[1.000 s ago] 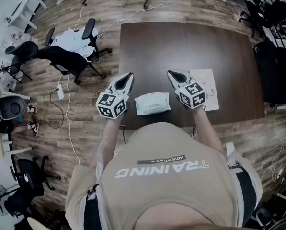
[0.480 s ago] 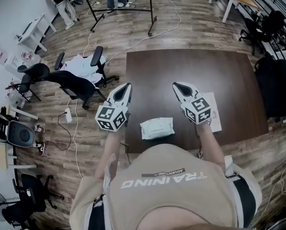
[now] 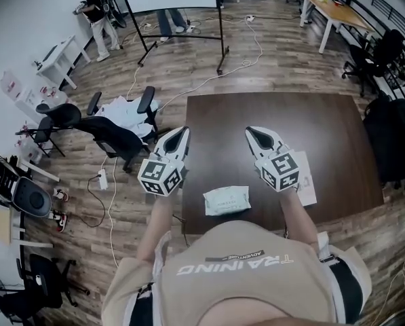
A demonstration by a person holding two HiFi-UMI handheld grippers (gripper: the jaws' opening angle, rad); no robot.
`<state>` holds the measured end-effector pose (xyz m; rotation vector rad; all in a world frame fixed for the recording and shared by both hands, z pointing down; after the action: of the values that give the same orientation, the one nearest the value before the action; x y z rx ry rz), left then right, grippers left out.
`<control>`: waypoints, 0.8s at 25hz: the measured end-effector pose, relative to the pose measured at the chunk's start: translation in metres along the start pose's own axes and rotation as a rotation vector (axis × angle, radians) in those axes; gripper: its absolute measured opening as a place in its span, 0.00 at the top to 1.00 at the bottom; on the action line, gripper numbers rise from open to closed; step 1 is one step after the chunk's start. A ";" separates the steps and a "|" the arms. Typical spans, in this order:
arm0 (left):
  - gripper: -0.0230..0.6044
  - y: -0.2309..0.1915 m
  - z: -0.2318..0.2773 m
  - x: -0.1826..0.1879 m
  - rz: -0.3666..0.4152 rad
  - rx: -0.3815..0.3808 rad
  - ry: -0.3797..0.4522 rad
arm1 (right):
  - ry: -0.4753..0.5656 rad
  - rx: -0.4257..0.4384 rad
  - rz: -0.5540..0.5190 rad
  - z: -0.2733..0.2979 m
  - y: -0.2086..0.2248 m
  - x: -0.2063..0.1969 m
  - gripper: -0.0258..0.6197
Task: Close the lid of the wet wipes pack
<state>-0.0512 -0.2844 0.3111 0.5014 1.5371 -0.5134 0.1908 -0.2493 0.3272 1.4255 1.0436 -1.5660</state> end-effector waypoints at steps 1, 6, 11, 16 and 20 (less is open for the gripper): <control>0.95 0.001 -0.001 0.004 0.016 0.003 0.005 | 0.015 0.003 -0.002 -0.001 0.000 0.006 0.94; 0.95 0.011 -0.008 0.011 0.065 -0.003 0.009 | 0.071 0.008 0.006 -0.011 -0.002 0.021 0.94; 0.95 0.024 -0.015 0.014 0.064 -0.007 0.016 | 0.085 0.007 0.013 -0.018 -0.002 0.028 0.94; 0.95 0.030 -0.017 0.002 0.054 -0.011 -0.003 | 0.068 0.011 0.011 -0.019 -0.007 0.021 0.94; 0.95 0.033 -0.022 -0.010 0.012 -0.015 -0.016 | 0.041 -0.002 0.029 -0.028 -0.007 0.009 0.94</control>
<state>-0.0489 -0.2450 0.3212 0.4937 1.5209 -0.4947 0.1941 -0.2209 0.3172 1.4704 1.0435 -1.5204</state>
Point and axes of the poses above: the fingertips, and each gripper's own axes: z forward along the fingers, y to its right, x out of its top, the point moved 6 cm from there along -z, backward along the fingers, and after that the axes turned 9 degrees about -x, right-handed, at the moved point
